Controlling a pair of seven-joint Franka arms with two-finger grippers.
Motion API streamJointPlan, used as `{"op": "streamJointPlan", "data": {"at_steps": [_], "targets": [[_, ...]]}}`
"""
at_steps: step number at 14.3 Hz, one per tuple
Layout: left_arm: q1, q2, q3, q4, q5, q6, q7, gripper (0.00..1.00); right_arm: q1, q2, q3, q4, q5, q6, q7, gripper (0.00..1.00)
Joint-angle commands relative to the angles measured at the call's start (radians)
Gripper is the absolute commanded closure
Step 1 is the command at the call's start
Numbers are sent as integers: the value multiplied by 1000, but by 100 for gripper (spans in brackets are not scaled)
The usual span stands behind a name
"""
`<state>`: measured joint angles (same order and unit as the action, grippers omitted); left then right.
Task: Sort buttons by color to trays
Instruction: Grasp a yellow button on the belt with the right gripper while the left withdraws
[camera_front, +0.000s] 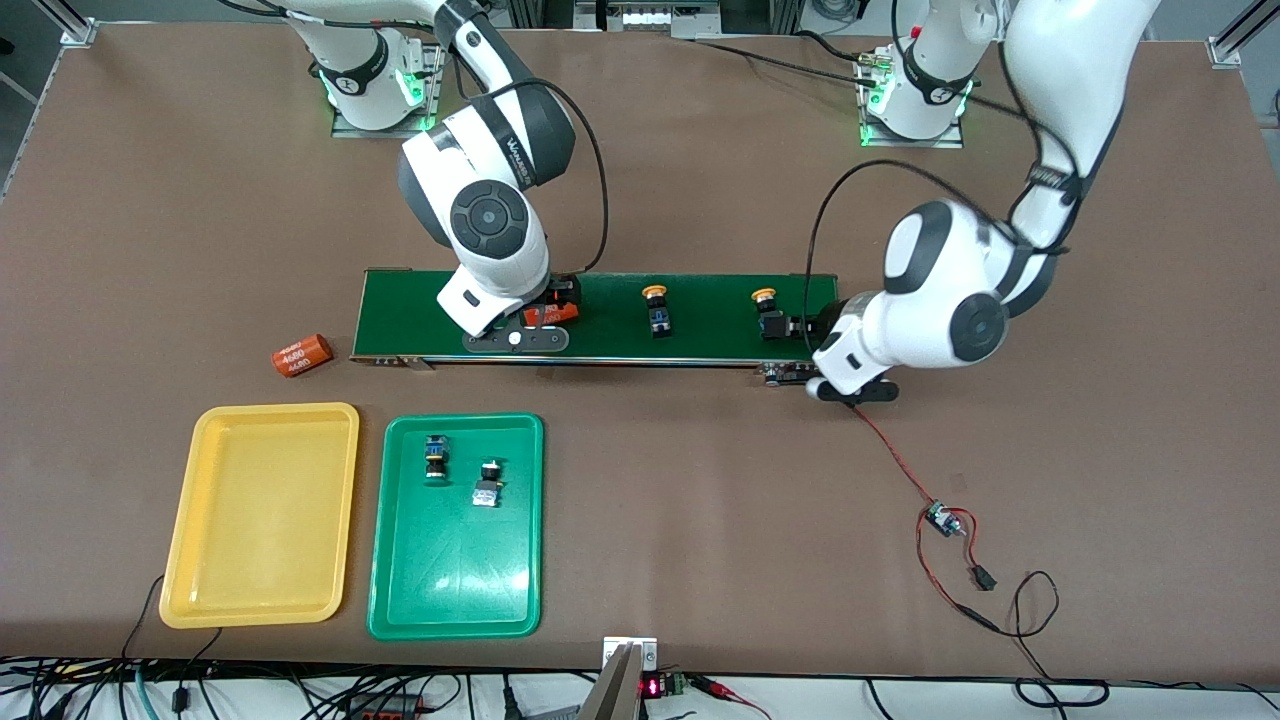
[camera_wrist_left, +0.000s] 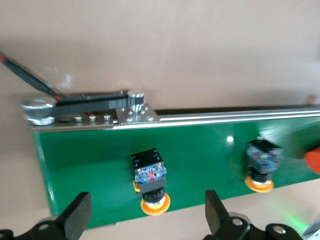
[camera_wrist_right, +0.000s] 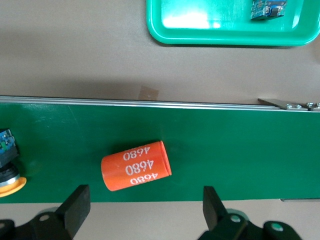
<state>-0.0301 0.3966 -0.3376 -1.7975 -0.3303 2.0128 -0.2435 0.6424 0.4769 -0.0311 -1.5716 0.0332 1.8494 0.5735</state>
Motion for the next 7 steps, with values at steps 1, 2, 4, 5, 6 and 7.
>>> {"op": "streamJointPlan", "data": {"at_steps": [1, 2, 4, 5, 6, 7], "targets": [[39, -105, 31, -23, 16, -8, 6, 0, 20, 5, -1, -7, 13, 17, 34, 0], [45, -119, 37, -20, 105, -8, 7, 0, 31, 12, -1, -8, 13, 34, 64, 0], [62, -165, 38, -17, 360, -11, 9, 0, 43, 34, 16, -11, 13, 71, 147, 0], [65, -191, 41, -22, 441, -28, 16, 0, 49, 42, 20, -11, 13, 94, 167, 0], [64, -217, 87, -19, 462, -49, 56, 0, 65, 48, 20, -11, 14, 106, 183, 0], [49, -257, 141, -19, 461, -57, 137, 0, 77, 58, 20, -11, 16, 122, 209, 0]]}}
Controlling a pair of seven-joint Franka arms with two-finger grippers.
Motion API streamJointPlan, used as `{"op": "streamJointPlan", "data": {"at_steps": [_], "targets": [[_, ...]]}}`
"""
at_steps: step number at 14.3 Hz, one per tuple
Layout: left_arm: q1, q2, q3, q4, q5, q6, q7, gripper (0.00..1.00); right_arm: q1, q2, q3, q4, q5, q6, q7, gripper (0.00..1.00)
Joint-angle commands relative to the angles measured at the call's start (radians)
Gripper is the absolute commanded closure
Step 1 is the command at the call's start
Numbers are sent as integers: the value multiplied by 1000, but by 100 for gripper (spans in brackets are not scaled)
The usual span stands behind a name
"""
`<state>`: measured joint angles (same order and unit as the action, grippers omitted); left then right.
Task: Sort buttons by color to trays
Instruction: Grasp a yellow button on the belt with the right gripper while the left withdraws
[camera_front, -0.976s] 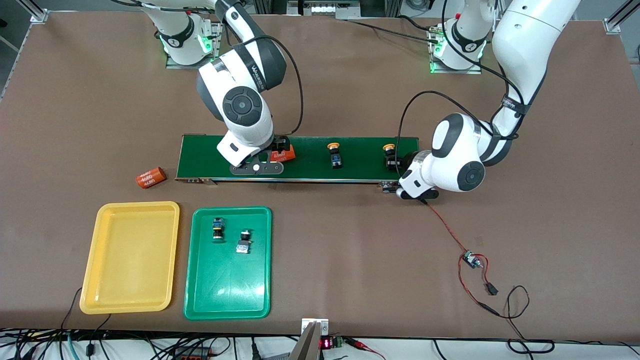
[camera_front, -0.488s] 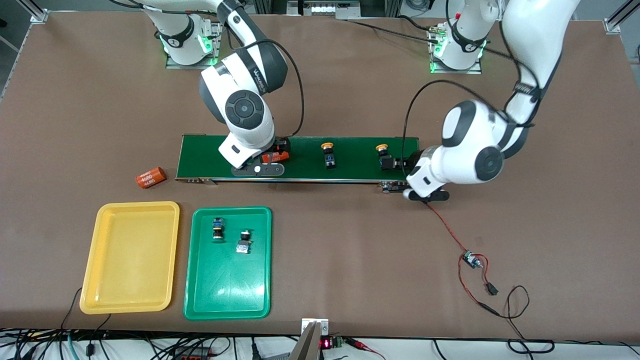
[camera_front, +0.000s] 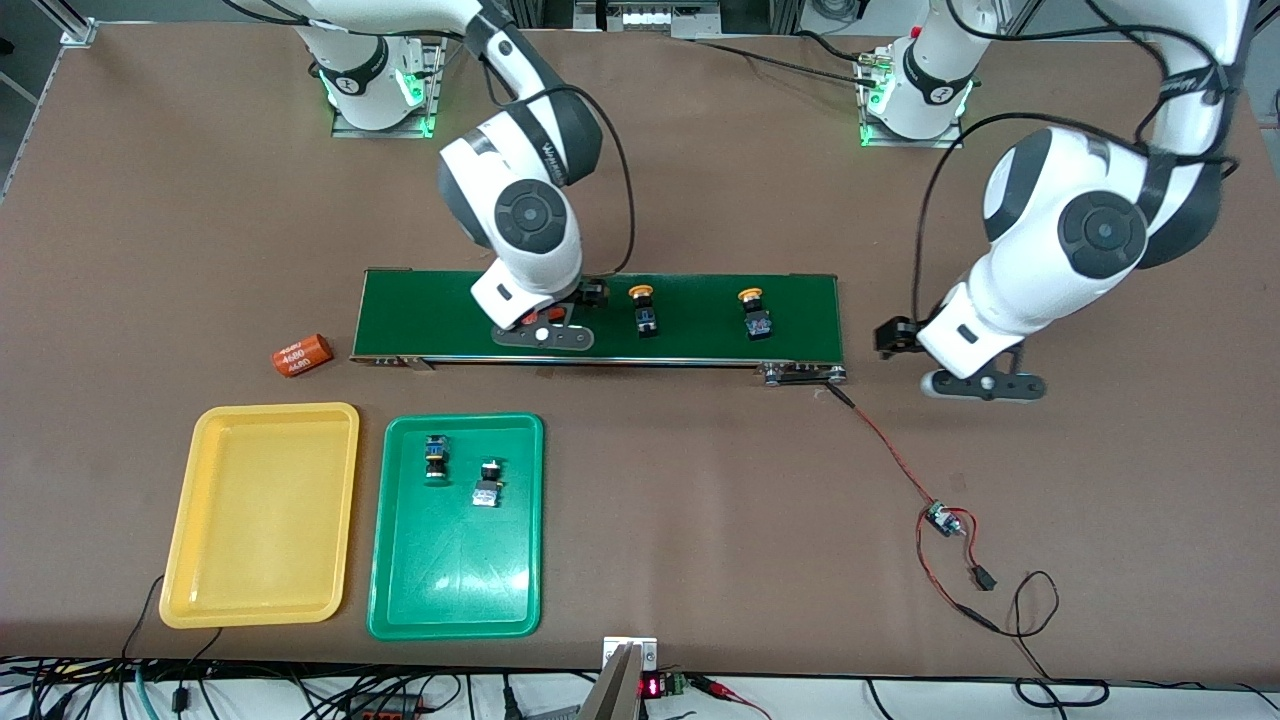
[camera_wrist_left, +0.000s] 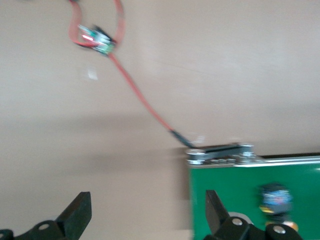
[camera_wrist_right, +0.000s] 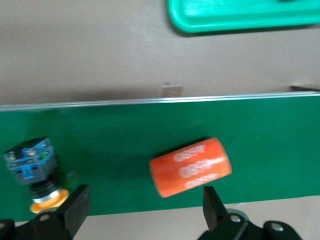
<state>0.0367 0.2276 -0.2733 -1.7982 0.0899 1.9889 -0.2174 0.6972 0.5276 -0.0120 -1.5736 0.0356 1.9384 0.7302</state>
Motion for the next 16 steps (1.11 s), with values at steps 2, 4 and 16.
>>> {"op": "streamJointPlan", "data": {"at_steps": [2, 4, 16], "targets": [[-26, -186, 106, -12, 34, -120, 197, 0, 44, 32, 1, -10, 47, 72, 127, 0], [-29, -269, 109, 11, 13, -272, 197, 0, 53, 49, 10, -10, 72, 108, 149, 0], [-18, -252, 157, 166, -73, -367, 199, 0, 48, 141, 17, -8, 113, 301, 167, 34]]}}
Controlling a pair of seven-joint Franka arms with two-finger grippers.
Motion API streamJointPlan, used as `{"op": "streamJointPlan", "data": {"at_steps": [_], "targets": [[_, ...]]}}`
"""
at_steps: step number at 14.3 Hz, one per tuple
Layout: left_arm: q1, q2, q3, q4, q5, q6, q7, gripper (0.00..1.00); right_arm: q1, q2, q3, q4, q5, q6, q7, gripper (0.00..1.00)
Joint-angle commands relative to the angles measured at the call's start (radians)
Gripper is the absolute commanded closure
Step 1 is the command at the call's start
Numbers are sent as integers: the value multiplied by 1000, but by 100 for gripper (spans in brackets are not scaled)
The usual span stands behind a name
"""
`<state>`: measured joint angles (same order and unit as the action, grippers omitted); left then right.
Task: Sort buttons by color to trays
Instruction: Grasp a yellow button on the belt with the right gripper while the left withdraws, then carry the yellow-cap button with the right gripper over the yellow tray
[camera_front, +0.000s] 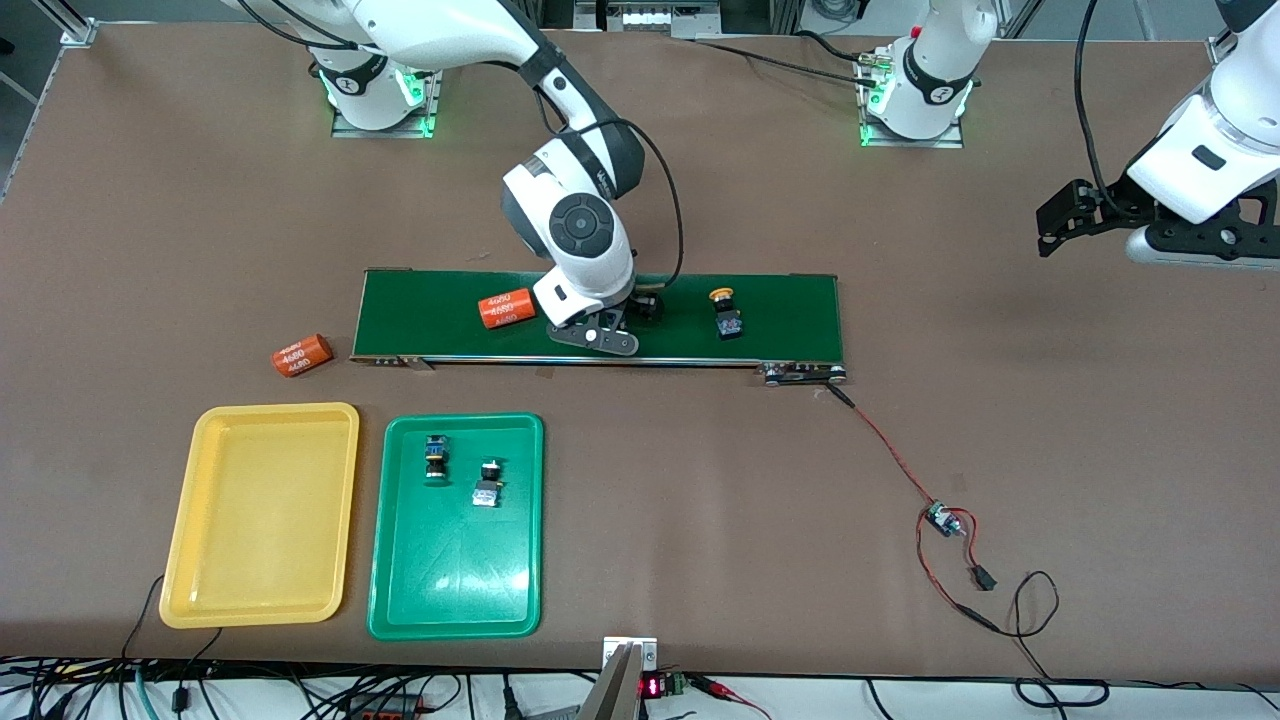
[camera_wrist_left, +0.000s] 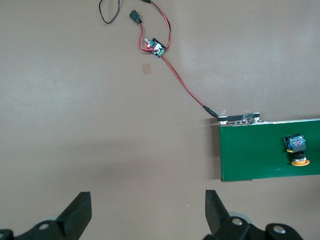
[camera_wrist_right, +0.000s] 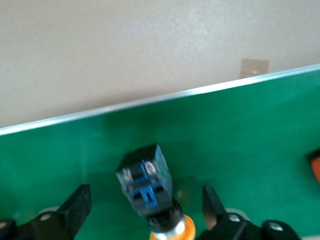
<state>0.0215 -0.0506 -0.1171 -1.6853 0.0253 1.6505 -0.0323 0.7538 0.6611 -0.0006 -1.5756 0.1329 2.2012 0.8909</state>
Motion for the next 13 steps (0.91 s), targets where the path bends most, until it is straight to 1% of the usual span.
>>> {"op": "streamJointPlan", "data": {"at_steps": [1, 2, 3, 4, 6, 8, 11, 13], "targets": [[-5, 34, -1, 59, -8, -29, 15, 0, -19, 8, 5, -6, 17, 52, 0, 60], [-6, 35, -2, 61, -7, -29, 14, 0, -31, 5, 5, -3, 20, 52, 0, 71], [-6, 35, -3, 61, -7, -29, 14, 0, -40, -1, 5, -1, 45, 54, -7, 87], [-8, 35, -3, 62, -7, -28, 14, 0, -51, -8, 4, 2, 71, 51, -12, 99], [-11, 37, -4, 62, -7, -28, 14, 0, -94, -26, 2, 17, 73, 45, -15, 100], [-12, 37, -6, 62, -5, -28, 14, 0, -158, -35, 1, 35, 68, 45, -30, 100], [-12, 37, -7, 62, -5, -29, 14, 0, -259, -46, -4, 46, 56, 42, -153, 100], [-14, 37, -7, 62, -5, -28, 14, 0, -348, -51, -5, 45, 28, 35, -275, 100]]}}
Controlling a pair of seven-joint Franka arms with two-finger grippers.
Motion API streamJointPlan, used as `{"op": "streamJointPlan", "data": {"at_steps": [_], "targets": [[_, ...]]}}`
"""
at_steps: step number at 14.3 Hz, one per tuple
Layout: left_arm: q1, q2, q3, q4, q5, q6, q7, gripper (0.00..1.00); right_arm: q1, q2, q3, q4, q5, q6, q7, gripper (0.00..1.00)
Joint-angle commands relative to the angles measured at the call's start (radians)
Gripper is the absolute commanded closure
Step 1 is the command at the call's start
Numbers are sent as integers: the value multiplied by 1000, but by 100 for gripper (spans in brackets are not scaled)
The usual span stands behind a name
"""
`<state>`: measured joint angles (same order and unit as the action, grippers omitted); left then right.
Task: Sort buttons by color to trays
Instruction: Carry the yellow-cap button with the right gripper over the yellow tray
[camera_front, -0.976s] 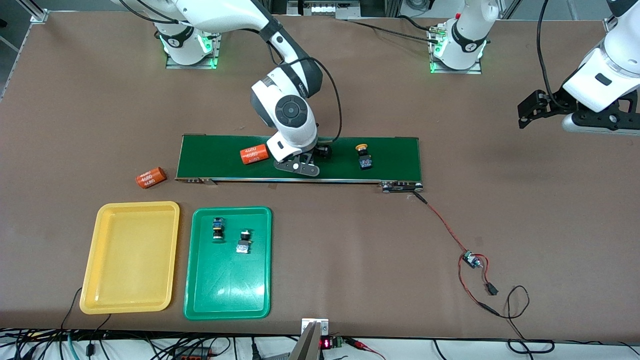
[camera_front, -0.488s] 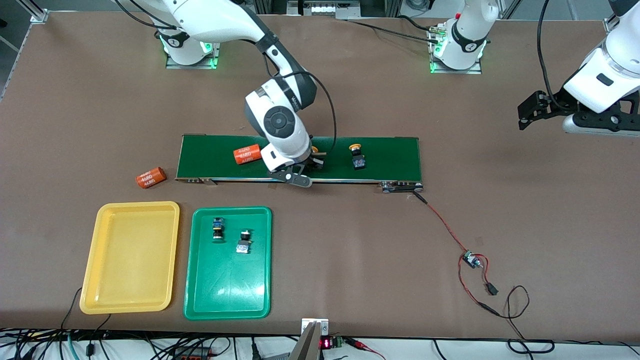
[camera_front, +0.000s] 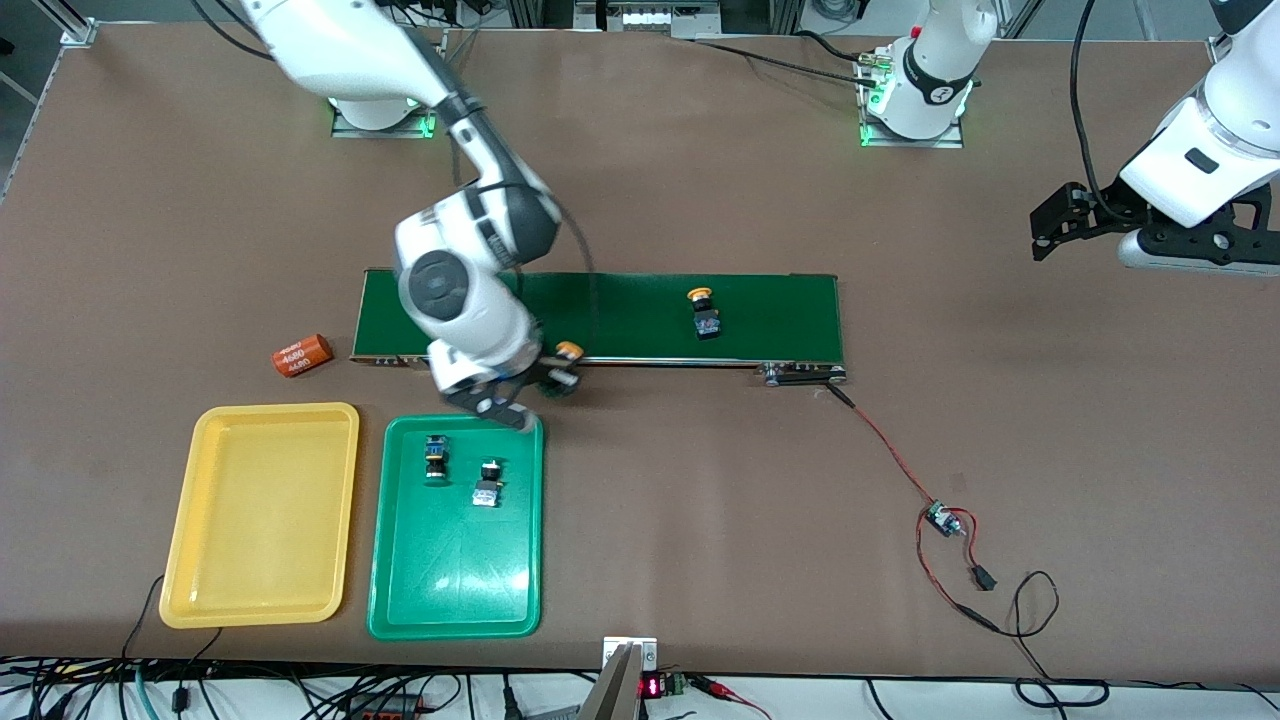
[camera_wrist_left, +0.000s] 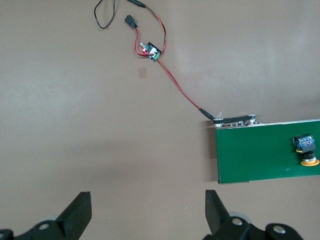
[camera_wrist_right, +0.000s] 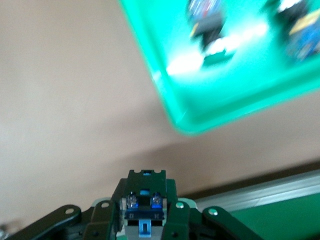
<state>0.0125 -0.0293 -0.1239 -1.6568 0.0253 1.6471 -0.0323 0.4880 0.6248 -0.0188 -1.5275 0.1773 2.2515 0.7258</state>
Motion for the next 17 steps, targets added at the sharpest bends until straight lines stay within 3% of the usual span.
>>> {"op": "streamJointPlan", "data": {"at_steps": [1, 5, 9, 13, 17], "targets": [[-6, 15, 0, 34, -5, -24, 14, 0, -129, -14, 13, -3, -48, -15, -199, 100], [-6, 15, 0, 34, -5, -23, 14, 0, -279, -14, 13, -3, -129, -69, -524, 100], [-6, 15, -2, 34, -5, -23, 14, 0, -382, -2, 13, -3, -225, -64, -641, 100], [-6, 15, -2, 34, -5, -23, 14, 0, -448, 24, 13, 0, -228, -53, -741, 100], [-8, 16, -6, 35, -5, -23, 14, 0, -482, 111, 13, 41, -228, -30, -798, 100]]}}
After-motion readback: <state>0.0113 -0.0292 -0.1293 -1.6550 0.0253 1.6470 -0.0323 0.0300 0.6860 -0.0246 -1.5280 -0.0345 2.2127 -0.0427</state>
